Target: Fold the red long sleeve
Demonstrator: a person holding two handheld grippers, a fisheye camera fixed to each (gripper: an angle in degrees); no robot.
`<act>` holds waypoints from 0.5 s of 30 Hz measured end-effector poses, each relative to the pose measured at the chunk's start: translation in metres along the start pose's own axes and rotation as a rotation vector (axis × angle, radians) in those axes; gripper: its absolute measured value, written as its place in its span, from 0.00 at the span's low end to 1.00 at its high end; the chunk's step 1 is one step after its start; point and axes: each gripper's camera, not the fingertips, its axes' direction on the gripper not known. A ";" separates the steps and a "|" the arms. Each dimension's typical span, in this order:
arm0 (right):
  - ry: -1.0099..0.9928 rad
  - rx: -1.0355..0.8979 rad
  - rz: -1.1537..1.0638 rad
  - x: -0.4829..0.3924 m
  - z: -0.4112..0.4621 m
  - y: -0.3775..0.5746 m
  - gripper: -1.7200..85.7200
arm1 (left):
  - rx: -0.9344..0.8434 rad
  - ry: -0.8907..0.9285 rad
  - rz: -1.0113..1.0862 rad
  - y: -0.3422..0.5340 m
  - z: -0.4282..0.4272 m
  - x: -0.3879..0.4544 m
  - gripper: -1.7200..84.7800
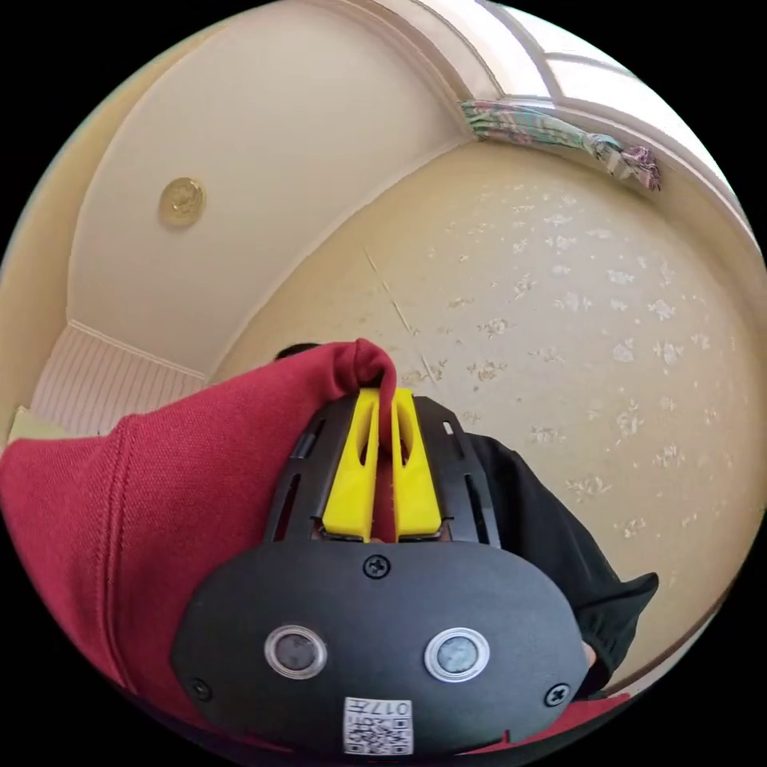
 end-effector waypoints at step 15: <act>-0.101 -0.175 -0.223 -0.018 0.078 -0.067 0.12 | 0.036 -0.031 -0.036 0.018 0.026 0.007 0.02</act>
